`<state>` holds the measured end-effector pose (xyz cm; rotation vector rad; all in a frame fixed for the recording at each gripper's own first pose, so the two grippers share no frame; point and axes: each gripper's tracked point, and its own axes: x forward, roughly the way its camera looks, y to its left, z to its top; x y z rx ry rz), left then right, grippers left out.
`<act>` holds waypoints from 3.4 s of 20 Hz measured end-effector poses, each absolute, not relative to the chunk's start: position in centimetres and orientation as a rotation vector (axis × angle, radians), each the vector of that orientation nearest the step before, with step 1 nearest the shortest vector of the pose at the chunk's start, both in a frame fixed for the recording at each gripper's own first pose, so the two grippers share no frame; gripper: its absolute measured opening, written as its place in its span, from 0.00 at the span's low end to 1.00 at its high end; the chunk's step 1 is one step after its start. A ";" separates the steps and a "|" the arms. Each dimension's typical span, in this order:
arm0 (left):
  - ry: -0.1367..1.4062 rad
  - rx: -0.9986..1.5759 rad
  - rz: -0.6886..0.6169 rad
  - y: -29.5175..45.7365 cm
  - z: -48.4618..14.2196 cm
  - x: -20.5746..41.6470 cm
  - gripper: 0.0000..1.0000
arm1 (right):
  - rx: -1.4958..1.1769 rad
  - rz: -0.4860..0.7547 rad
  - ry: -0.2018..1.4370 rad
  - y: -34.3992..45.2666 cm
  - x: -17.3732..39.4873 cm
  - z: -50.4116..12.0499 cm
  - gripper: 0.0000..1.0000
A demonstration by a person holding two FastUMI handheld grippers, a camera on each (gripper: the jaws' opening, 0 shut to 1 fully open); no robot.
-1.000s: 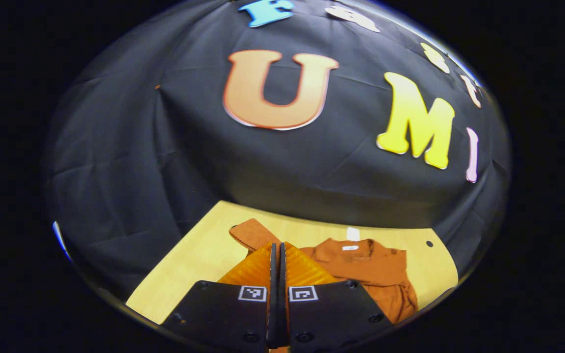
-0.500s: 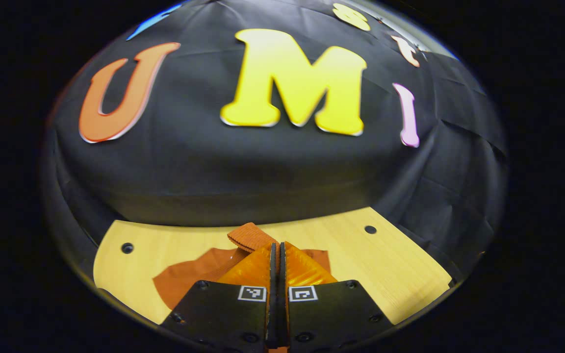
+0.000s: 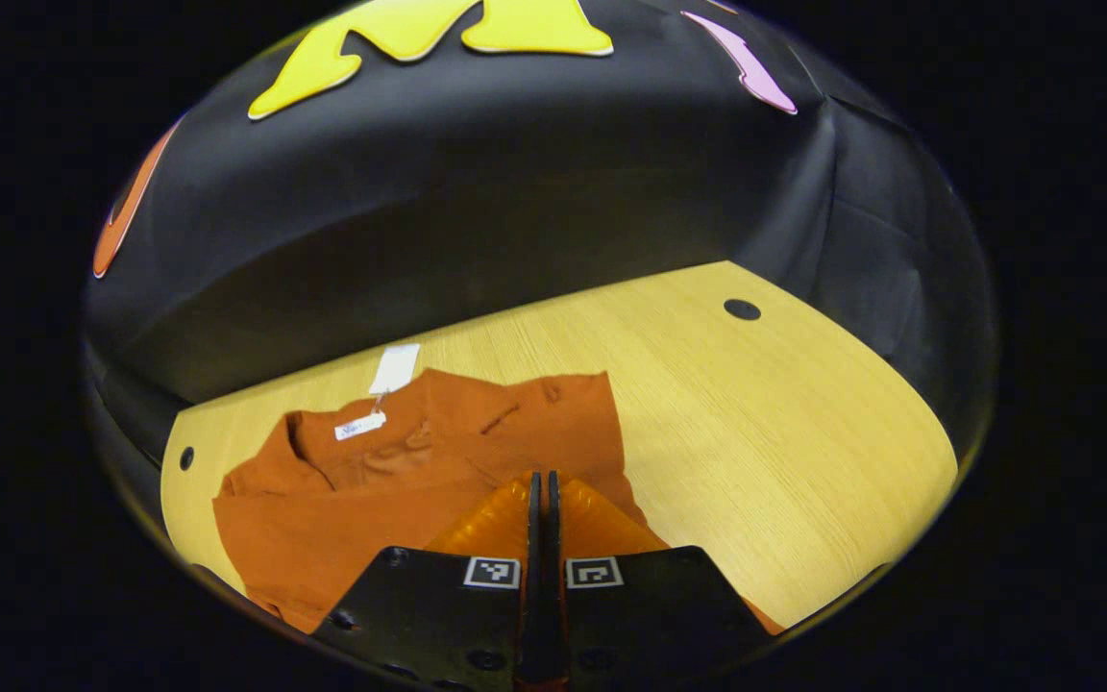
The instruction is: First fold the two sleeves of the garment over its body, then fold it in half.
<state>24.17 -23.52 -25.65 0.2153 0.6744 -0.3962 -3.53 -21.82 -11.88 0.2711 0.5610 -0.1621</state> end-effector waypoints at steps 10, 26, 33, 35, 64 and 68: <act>0.498 0.013 -0.404 -22.8 -16.9 19.5 0.99 | 0.230 -0.045 0.545 -16.3 -0.3 -12.1 0.94; 0.203 -0.035 -0.003 5.8 -3.1 3.9 0.98 | 0.172 0.201 0.475 -4.4 1.4 -11.0 0.98; 0.304 -0.070 -0.032 8.7 -6.6 0.1 0.99 | 0.143 0.200 0.525 -4.5 -1.0 -12.7 0.98; 0.387 -0.112 -0.057 9.5 -9.5 -1.6 0.99 | 0.116 0.191 0.564 -5.7 -2.3 -14.2 0.98; 0.982 -0.418 -0.205 8.0 -29.2 -12.4 0.45 | 0.111 0.049 1.109 -7.5 -11.0 -35.0 0.16; 0.994 -0.447 -0.221 7.3 -28.4 -12.4 0.04 | 0.171 0.040 1.106 -7.2 -10.5 -34.2 0.01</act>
